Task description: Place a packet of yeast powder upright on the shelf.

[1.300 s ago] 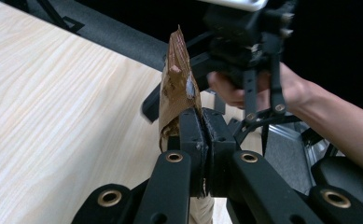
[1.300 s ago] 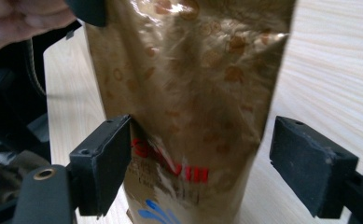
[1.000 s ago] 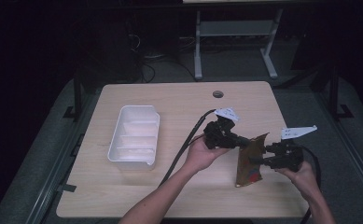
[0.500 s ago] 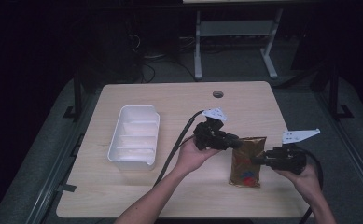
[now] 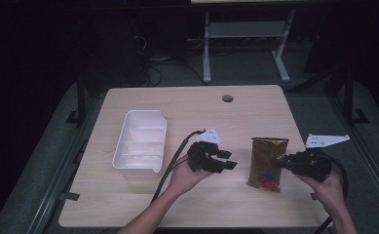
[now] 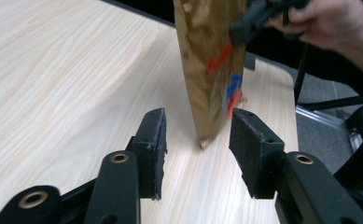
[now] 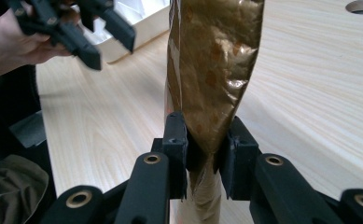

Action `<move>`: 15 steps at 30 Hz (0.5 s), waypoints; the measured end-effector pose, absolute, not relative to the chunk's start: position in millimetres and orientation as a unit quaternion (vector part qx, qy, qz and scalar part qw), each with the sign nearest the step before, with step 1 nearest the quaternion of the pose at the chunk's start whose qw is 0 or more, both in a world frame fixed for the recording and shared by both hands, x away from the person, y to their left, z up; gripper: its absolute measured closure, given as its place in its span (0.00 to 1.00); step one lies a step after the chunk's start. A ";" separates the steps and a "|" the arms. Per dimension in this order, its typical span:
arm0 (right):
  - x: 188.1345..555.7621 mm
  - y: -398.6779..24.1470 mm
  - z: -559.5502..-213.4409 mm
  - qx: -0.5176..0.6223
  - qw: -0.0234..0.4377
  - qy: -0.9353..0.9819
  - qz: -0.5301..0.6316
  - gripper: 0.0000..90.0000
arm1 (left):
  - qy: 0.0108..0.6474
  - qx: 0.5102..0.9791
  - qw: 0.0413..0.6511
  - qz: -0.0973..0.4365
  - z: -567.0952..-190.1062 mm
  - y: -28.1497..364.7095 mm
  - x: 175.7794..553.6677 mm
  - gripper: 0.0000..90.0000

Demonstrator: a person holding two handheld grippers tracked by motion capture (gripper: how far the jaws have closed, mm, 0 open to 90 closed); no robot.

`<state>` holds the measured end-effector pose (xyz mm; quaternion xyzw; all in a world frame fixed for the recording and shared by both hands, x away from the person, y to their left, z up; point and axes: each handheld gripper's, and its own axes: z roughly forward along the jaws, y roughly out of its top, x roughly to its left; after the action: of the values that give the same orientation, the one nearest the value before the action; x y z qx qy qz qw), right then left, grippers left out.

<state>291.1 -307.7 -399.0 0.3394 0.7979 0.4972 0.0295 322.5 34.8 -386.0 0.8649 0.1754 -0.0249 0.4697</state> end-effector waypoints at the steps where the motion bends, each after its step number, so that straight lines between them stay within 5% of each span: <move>1: 292.6 -305.7 -396.2 0.344 0.035 0.799 0.492 0.82 | 0.177 0.867 0.466 -0.020 -389.4 40.9 317.8 0.59; 15: 306.3 -293.4 -369.5 0.354 0.049 0.799 0.483 0.82 | 0.181 0.870 0.458 0.000 -403.7 77.2 285.0 0.47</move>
<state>306.3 -293.4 -369.5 0.3544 0.7995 0.4826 0.0493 285.0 77.2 -403.7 0.8705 0.1807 0.0000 0.4579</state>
